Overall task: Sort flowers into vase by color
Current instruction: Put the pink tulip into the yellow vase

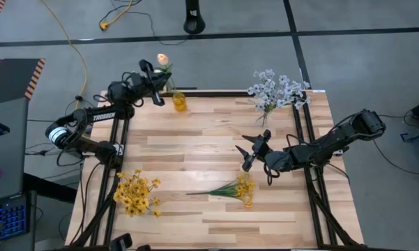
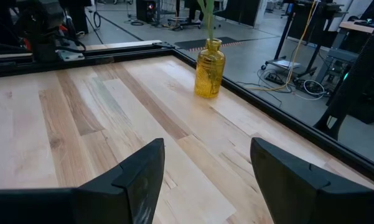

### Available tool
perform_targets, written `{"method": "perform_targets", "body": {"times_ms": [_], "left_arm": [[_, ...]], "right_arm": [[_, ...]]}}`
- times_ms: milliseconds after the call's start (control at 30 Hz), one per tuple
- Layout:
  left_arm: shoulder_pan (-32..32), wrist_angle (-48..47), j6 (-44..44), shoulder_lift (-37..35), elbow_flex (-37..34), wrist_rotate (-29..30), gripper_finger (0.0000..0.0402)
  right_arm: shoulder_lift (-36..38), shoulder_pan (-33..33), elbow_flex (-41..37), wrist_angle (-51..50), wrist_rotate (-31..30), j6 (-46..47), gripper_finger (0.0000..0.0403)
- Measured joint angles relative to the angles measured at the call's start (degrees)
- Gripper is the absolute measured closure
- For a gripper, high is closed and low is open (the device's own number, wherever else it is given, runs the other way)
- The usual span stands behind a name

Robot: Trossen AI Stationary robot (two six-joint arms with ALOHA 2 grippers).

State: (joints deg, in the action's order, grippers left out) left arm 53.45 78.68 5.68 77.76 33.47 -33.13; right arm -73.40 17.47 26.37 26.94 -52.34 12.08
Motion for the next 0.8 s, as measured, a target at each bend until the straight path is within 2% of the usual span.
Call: {"method": "perform_targets", "body": {"times_ms": [100, 400, 633, 800], "left_arm": [[0.0, 3.8, 1.6, 0.0, 0.1, 0.6, 0.04], [0.0, 4.3, 2.2, 0.0, 4.1, 2.7, 0.04], [0.3, -2.1, -0.4, 0.2, 4.3, 9.7, 0.04], [-0.1, -3.0, -0.5, 0.2, 4.3, 10.0, 0.04]], "right_arm": [[0.0, 0.0, 0.0, 0.0, 0.0, 0.0, 0.0137], [0.0, 0.0, 0.0, 0.0, 0.0, 0.0, 0.0137], [0.0, 0.0, 0.0, 0.0, 0.0, 0.0, 0.0137], [0.0, 0.0, 0.0, 0.0, 0.0, 0.0, 0.0137]]}}
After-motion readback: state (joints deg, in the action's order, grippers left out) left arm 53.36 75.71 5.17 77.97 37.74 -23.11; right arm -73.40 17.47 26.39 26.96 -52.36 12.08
